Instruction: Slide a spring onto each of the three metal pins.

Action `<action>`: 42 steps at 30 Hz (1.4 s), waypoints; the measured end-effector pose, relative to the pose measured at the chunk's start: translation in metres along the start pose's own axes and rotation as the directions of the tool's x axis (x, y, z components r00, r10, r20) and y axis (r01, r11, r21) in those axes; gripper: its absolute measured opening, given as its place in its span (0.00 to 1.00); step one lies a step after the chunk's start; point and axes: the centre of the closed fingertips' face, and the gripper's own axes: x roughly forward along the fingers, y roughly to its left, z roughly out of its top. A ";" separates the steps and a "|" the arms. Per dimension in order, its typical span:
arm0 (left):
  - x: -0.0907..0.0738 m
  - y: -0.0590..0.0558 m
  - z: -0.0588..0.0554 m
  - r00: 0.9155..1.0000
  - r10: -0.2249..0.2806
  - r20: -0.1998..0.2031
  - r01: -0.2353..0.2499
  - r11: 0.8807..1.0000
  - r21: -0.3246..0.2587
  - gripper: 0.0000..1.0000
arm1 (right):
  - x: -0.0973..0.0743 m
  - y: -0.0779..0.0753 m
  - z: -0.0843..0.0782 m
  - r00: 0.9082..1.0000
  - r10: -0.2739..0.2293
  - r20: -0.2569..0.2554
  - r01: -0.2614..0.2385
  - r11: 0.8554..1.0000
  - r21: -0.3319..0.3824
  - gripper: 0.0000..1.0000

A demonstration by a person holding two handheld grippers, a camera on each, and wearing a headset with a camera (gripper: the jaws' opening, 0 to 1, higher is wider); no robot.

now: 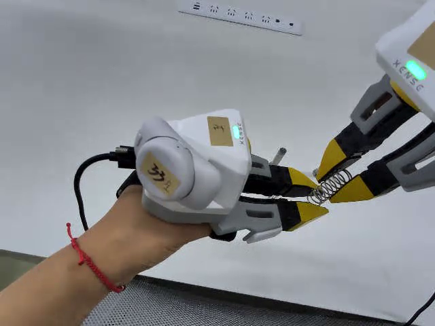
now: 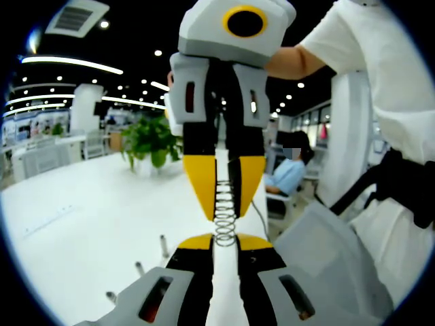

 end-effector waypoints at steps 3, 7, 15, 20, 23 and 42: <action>-0.001 0.000 -0.001 1.000 0.003 -0.001 -0.003 1.000 -0.002 0.14 | -0.001 0.000 0.001 1.000 -0.002 0.002 0.002 1.000 0.000 0.12; -0.004 0.001 -0.003 1.000 0.009 -0.010 -0.009 1.000 0.002 0.18 | -0.002 0.000 0.002 1.000 -0.009 0.004 0.009 1.000 0.006 0.12; -0.019 0.008 -0.014 0.999 0.044 -0.030 -0.044 0.999 -0.014 0.27 | -0.010 -0.010 -0.004 0.999 -0.045 0.007 0.045 0.998 0.034 0.12; -0.034 0.017 -0.020 0.996 0.082 -0.047 -0.083 0.997 -0.010 0.31 | -0.017 -0.021 -0.008 0.997 -0.080 0.011 0.079 0.995 0.061 0.12; -0.043 0.023 -0.024 0.993 0.102 -0.057 -0.103 0.995 -0.011 0.34 | -0.021 -0.027 -0.011 0.995 -0.099 0.011 0.098 0.992 0.078 0.12; -0.083 0.048 -0.051 0.974 0.191 -0.120 -0.189 0.982 0.029 0.65 | -0.010 -0.075 -0.047 0.978 -0.198 -0.071 0.207 0.963 0.173 0.12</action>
